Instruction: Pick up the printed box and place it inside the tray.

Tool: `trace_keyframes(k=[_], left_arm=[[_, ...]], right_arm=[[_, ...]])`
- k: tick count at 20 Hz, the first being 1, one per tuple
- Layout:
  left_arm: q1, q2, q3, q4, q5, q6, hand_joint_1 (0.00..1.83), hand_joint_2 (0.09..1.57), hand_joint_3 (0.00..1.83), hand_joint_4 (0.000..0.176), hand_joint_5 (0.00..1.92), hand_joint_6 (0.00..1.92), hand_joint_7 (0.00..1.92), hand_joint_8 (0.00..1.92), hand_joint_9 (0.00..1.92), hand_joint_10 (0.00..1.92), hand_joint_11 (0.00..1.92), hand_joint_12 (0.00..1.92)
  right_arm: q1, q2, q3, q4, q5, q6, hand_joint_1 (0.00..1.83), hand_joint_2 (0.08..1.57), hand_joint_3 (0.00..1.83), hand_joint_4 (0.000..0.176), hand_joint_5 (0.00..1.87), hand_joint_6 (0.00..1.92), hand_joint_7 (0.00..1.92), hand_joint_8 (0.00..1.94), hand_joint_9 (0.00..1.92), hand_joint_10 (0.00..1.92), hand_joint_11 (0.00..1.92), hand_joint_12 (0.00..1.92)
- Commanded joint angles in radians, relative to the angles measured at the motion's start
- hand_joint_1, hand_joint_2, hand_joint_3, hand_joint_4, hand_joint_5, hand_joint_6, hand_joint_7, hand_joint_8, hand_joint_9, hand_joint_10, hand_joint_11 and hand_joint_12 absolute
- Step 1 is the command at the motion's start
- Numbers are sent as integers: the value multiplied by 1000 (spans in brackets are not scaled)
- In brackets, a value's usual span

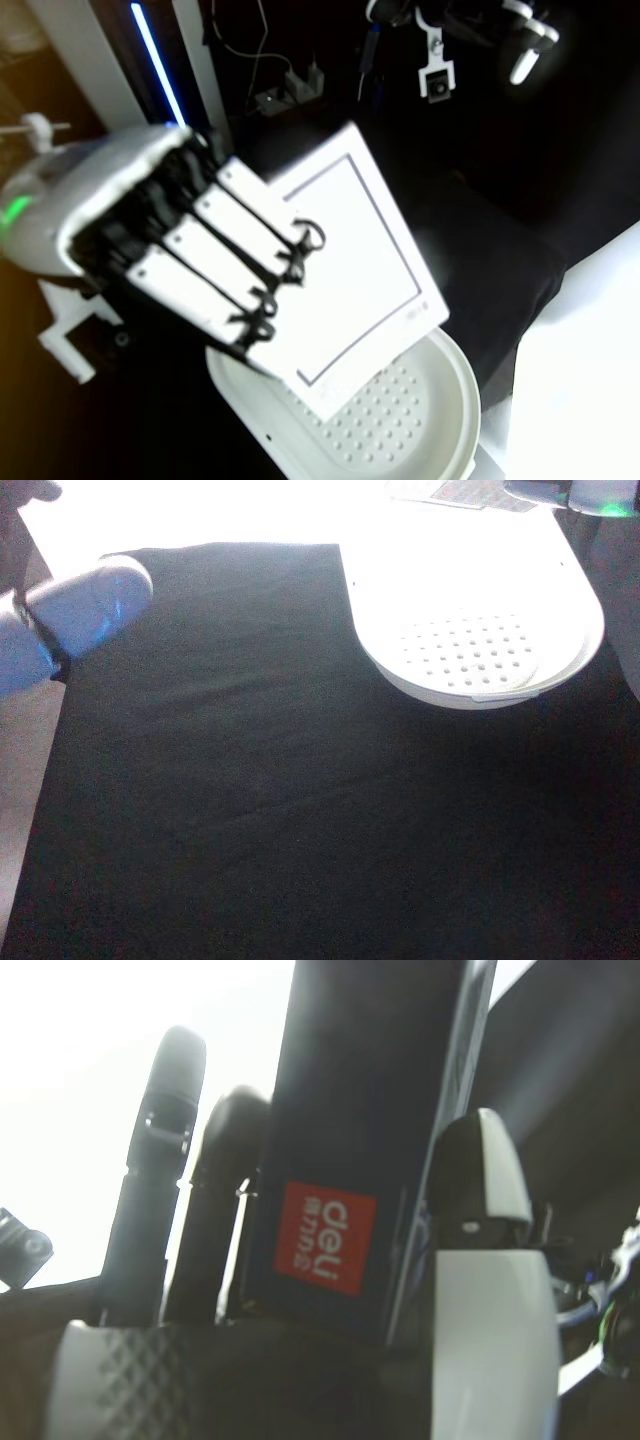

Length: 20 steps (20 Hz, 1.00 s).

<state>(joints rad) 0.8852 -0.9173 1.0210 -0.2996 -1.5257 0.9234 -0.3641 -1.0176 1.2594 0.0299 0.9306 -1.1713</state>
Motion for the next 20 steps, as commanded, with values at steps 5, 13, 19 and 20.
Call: trace_keyframes(k=[5,13,19,20], left_arm=[[19,-9,2,-22,-150,-25,0,883,9,0,0,0,32,2,0,0,0,1420],[49,-19,2,-40,-176,-41,0,894,3,0,0,0,57,0,30,7,0,1817],[61,-29,2,-51,-187,-49,0,904,6,0,0,0,70,5,41,11,0,1832],[62,-30,2,-52,-187,-50,0,905,6,0,0,0,61,0,50,15,0,1832]], right_arm=[[20,9,22,13,57,-46,1163,1098,0,0,1006,971,1013,1357,1006,1404,936,1597],[20,-18,69,33,-4,-46,1251,1096,0,0,1013,752,1051,1125,962,1240,843,1607],[20,-29,79,42,-25,-46,580,738,0,176,2,0,28,2,102,15,5,535],[20,-30,78,42,-25,-46,548,730,0,176,0,0,5,0,20,2,0,106]])
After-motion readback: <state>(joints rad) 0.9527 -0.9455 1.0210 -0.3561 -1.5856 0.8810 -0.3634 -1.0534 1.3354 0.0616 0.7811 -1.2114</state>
